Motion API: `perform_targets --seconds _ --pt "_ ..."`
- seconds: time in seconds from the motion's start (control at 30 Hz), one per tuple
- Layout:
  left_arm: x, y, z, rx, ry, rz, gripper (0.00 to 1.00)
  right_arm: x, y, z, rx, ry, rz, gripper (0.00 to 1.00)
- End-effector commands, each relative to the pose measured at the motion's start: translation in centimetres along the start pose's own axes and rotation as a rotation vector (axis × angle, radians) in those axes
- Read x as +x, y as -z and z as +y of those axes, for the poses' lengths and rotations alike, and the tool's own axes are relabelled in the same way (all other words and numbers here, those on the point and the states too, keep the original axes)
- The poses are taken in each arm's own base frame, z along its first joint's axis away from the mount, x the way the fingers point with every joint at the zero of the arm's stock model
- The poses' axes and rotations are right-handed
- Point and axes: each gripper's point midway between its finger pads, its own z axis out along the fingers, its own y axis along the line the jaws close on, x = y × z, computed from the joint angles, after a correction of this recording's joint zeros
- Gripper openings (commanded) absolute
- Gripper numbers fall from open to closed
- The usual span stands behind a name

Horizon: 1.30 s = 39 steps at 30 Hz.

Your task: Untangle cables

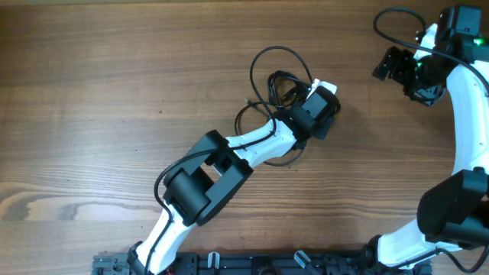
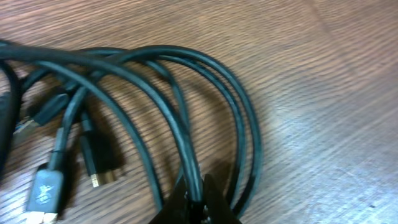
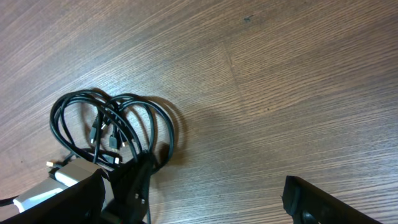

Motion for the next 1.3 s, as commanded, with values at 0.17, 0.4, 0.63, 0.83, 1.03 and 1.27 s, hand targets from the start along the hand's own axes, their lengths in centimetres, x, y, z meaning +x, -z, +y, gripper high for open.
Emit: perform_targets --seconds 0.17,0.4,0.63,0.83,1.03,1.27 --pt "-8.8 13.5 -1.4 0.115 0.032 -0.148 0.04 -0.2 0.4 1.3 -0.056 0.033 -0.023 0.94" --pt "-13.2 27.7 -0.4 0.377 0.109 -0.247 0.04 -0.3 0.6 2.9 -0.148 0.049 -0.023 0.94" --pt "-17.1 37.6 2.5 0.666 0.248 -0.38 0.04 0.5 1.4 6.3 -0.354 0.171 0.003 0.93" --pt "-19.0 41.8 3.8 0.875 0.296 -0.413 0.04 1.9 3.3 11.2 -0.615 0.328 0.01 0.93" --pt "-19.0 41.9 4.3 0.878 0.313 -0.41 0.04 3.1 4.5 15.8 -0.767 0.438 0.003 0.9" --pt "-19.0 41.9 4.3 0.879 0.321 -0.406 0.04 4.8 4.9 20.2 -0.837 0.529 -0.001 0.88"
